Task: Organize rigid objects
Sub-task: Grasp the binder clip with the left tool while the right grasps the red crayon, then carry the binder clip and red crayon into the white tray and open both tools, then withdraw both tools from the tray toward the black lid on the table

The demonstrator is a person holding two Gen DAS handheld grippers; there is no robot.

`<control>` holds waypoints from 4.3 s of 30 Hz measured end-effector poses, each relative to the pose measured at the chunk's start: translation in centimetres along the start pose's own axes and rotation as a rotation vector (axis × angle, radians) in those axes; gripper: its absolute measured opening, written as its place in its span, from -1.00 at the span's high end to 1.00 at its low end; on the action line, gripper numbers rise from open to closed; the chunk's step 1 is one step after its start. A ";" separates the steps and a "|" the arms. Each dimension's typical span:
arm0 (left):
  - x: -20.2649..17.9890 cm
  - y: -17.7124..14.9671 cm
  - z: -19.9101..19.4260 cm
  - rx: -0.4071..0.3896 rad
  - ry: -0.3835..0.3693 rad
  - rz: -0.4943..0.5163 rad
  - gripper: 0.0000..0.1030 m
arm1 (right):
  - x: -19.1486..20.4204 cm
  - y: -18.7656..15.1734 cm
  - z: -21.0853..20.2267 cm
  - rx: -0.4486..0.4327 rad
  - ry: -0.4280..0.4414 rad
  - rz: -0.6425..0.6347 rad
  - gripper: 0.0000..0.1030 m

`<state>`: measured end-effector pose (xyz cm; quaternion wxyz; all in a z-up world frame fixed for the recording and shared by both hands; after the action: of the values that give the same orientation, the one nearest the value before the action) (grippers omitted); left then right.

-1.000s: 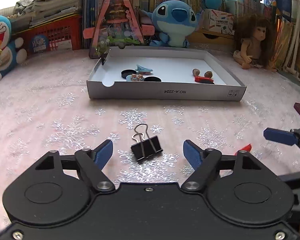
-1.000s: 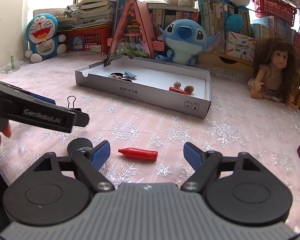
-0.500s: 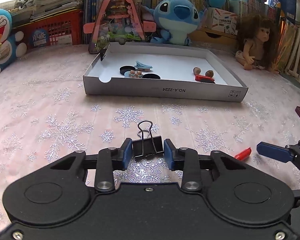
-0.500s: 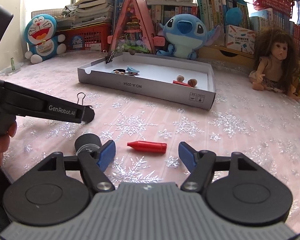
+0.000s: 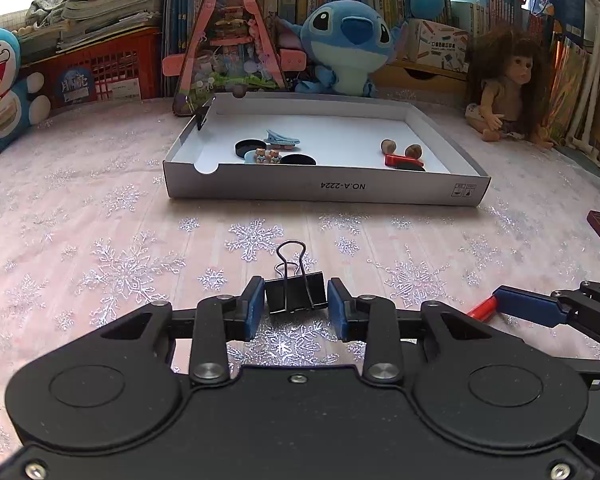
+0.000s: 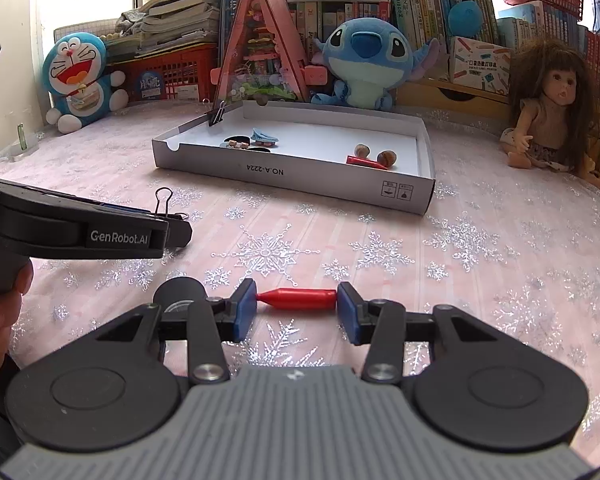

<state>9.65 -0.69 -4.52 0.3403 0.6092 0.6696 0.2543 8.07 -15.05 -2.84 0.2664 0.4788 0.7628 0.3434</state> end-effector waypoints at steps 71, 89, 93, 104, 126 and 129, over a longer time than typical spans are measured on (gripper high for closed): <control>1.8 15.6 18.6 -0.060 0.078 -0.009 0.38 | -12.0 12.1 18.5 0.027 -0.143 0.191 0.05; 1.8 15.7 19.0 -0.023 0.087 -0.008 0.34 | -11.6 12.0 19.3 0.089 -0.153 0.147 -0.01; 1.6 15.9 18.1 -0.039 0.086 0.006 0.10 | -11.8 12.0 18.9 0.076 -0.149 0.165 -0.23; 1.2 15.7 12.7 -0.075 0.061 0.036 -0.48 | -10.4 12.6 14.3 -0.020 -0.137 0.100 -0.60; 0.3 9.6 4.5 -0.021 -0.001 0.092 -0.57 | -5.8 9.7 5.1 -0.120 -0.016 -0.039 -0.70; 0.4 8.4 3.5 -0.010 -0.017 0.089 -0.57 | -5.2 9.0 4.2 -0.117 0.011 -0.042 -0.70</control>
<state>17.67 0.53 -0.49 0.3374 0.6387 0.6377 0.2676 18.17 -15.91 1.94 0.2968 0.4445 0.7526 0.3846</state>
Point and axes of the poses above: each gripper's, at about its wrist camera, not at the fingertips, and z roughly the way its jaws point, x to its left, y to its top, the point moved 7 cm from there along z, roughly the way its jaws point, and after that the axes turned 8 degrees about -z, right-handed, at the moved point
